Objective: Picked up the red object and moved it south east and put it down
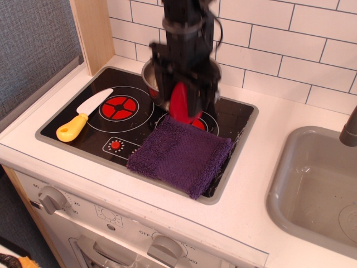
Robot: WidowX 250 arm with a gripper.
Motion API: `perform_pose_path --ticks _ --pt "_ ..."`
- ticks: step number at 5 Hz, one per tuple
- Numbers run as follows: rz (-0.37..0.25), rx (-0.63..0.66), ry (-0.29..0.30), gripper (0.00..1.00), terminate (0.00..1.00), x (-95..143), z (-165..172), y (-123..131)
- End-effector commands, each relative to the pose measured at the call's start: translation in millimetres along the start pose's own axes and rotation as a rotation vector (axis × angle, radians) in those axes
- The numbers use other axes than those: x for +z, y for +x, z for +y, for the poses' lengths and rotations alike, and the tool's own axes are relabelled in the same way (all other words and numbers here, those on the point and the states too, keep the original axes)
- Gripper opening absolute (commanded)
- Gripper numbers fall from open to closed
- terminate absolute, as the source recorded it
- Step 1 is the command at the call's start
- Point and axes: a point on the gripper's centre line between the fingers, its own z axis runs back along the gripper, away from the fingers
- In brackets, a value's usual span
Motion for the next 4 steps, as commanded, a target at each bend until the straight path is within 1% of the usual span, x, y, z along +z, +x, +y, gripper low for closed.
perform_pose_path --ticks 1,2,3,4 --pt "-0.004 -0.006 0.031 0.0 0.0 -6.0 -0.5 -20.4" --pt "0.003 -0.028 0.031 0.0 0.0 -18.0 -2.5 -22.4" --pt "-0.01 -0.066 -0.002 0.0 0.0 -24.5 -10.2 -20.3" --pt "0.007 -0.087 -0.001 0.0 0.0 -29.6 -15.9 -20.2"
